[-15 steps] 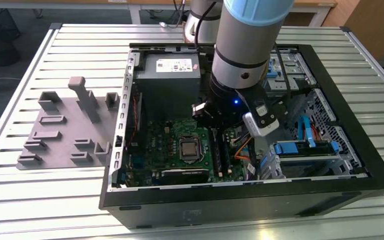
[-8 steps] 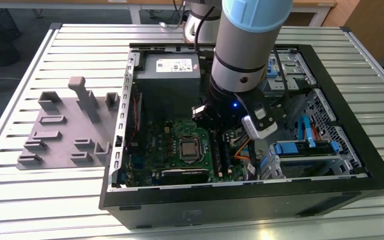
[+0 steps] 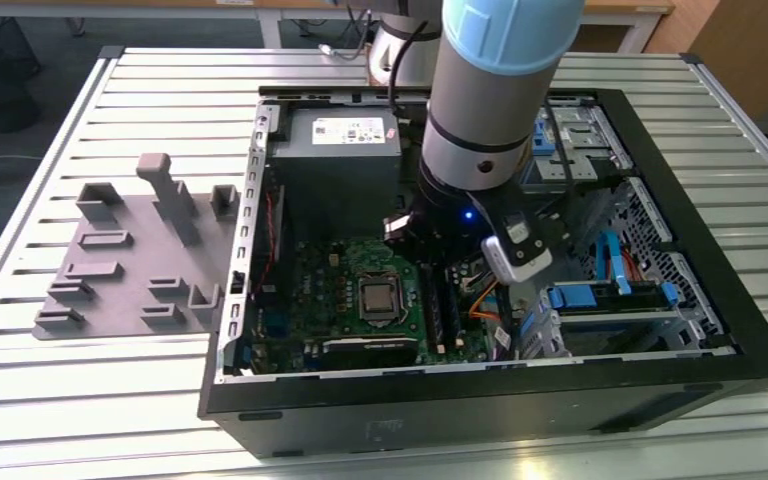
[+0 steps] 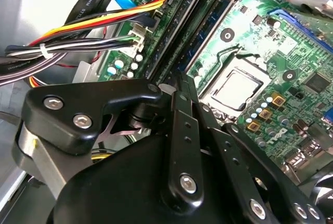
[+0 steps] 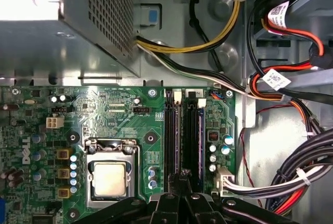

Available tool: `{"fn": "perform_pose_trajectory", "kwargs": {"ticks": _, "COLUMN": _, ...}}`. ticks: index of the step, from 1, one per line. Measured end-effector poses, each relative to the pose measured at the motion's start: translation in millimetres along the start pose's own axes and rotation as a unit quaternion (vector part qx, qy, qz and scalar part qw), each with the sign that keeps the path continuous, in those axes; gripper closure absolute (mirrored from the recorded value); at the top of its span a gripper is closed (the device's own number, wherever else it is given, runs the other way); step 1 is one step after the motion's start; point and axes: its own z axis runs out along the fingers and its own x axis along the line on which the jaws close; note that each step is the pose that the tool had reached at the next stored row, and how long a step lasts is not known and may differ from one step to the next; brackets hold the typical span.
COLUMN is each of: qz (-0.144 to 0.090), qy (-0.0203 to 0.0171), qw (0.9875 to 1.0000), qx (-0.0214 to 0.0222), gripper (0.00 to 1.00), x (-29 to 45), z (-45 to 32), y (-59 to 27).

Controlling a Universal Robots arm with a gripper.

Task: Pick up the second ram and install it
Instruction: 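Press down the second ram until it locks into place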

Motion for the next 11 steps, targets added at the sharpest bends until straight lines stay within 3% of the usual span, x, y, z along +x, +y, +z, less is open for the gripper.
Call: {"fn": "perform_pose_trajectory", "kwargs": {"ticks": 11, "qz": 0.000, "qy": 0.0000, "qw": 1.0000, "qx": 0.0002, "gripper": 0.89, "x": 0.0, "z": 6.1, "y": -0.1}}
